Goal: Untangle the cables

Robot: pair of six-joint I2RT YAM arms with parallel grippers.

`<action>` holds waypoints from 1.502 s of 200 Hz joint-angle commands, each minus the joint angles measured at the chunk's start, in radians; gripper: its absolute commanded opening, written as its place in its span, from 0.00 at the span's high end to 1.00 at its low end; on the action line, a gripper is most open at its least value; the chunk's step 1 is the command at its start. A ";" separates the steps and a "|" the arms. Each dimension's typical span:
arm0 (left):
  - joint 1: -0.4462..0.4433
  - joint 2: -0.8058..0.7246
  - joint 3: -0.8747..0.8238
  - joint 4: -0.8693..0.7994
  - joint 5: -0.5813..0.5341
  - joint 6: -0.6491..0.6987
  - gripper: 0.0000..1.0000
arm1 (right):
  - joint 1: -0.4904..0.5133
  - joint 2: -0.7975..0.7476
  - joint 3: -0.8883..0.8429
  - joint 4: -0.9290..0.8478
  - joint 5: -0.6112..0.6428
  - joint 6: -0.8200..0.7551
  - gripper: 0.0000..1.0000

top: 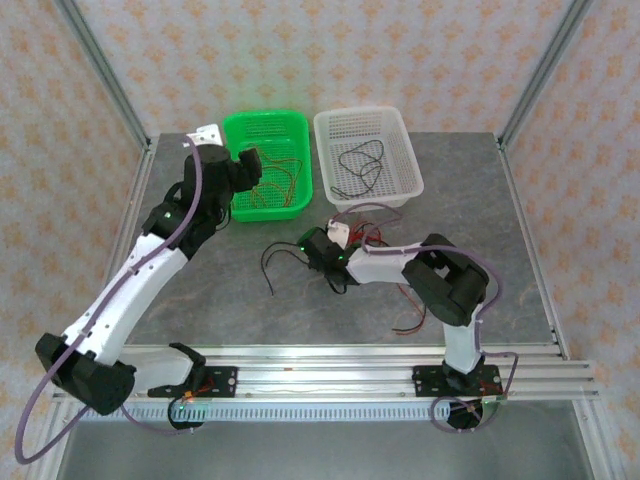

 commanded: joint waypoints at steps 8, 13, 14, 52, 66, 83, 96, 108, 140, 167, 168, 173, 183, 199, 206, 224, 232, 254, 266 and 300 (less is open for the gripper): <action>-0.010 -0.072 -0.085 0.021 0.054 -0.037 0.19 | -0.009 0.076 0.027 0.087 -0.031 -0.015 0.88; -0.009 -0.084 -0.096 0.021 0.056 -0.041 0.19 | -0.009 0.076 0.027 0.086 -0.029 -0.016 0.90; -0.009 -0.086 -0.098 0.021 0.056 -0.042 0.19 | -0.009 0.076 0.027 0.086 -0.029 -0.017 0.90; -0.009 -0.154 -0.135 0.002 0.049 -0.051 0.19 | -0.007 0.060 0.036 0.083 -0.028 -0.035 1.00; -0.010 -0.172 -0.141 -0.009 0.045 -0.051 0.19 | -0.005 0.040 0.037 0.082 -0.030 -0.046 1.00; -0.010 -0.189 -0.149 -0.017 0.041 -0.054 0.19 | 0.003 0.000 0.038 0.076 -0.024 -0.074 1.00; -0.010 -0.202 -0.156 -0.023 0.038 -0.056 0.19 | 0.010 -0.041 0.038 0.067 -0.022 -0.103 1.00; -0.008 -0.216 -0.163 -0.024 0.035 -0.059 0.19 | 0.019 -0.082 0.033 0.057 -0.019 -0.135 1.00; -0.010 -0.247 -0.182 -0.018 0.020 -0.060 0.19 | 0.033 -0.217 -0.032 0.089 -0.050 -0.276 1.00; -0.010 -0.250 -0.181 -0.016 0.021 -0.054 0.19 | 0.034 -0.309 -0.097 0.120 -0.083 -0.434 1.00; -0.010 -0.250 -0.181 -0.015 0.022 -0.054 0.19 | 0.033 -0.311 -0.099 0.120 -0.084 -0.441 1.00; -0.010 -0.252 -0.182 -0.014 0.024 -0.053 0.19 | 0.034 -0.321 -0.102 0.118 -0.094 -0.476 1.00; -0.010 -0.252 -0.184 -0.013 0.029 -0.052 0.19 | 0.034 -0.340 -0.109 0.110 -0.105 -0.550 1.00; -0.010 -0.253 -0.185 -0.011 0.034 -0.050 0.19 | 0.034 -0.367 -0.120 0.105 -0.118 -0.679 1.00; -0.010 -0.255 -0.187 -0.011 0.034 -0.050 0.19 | 0.032 -0.378 -0.123 0.105 -0.119 -0.732 1.00; -0.009 -0.258 -0.188 -0.013 0.030 -0.047 0.19 | 0.032 -0.397 -0.119 0.086 -0.119 -0.849 1.00; -0.009 -0.258 -0.188 -0.015 0.031 -0.047 0.19 | 0.030 -0.406 -0.117 0.082 -0.120 -0.890 1.00; -0.009 -0.260 -0.189 -0.022 0.034 -0.046 0.19 | 0.030 -0.434 -0.118 0.083 -0.121 -0.989 1.00; -0.009 -0.260 -0.187 -0.025 0.037 -0.048 0.19 | 0.030 -0.451 -0.120 0.085 -0.116 -1.034 1.00; -0.010 -0.270 -0.183 -0.036 0.056 -0.057 0.19 | 0.030 -0.518 -0.154 0.146 -0.025 -1.166 1.00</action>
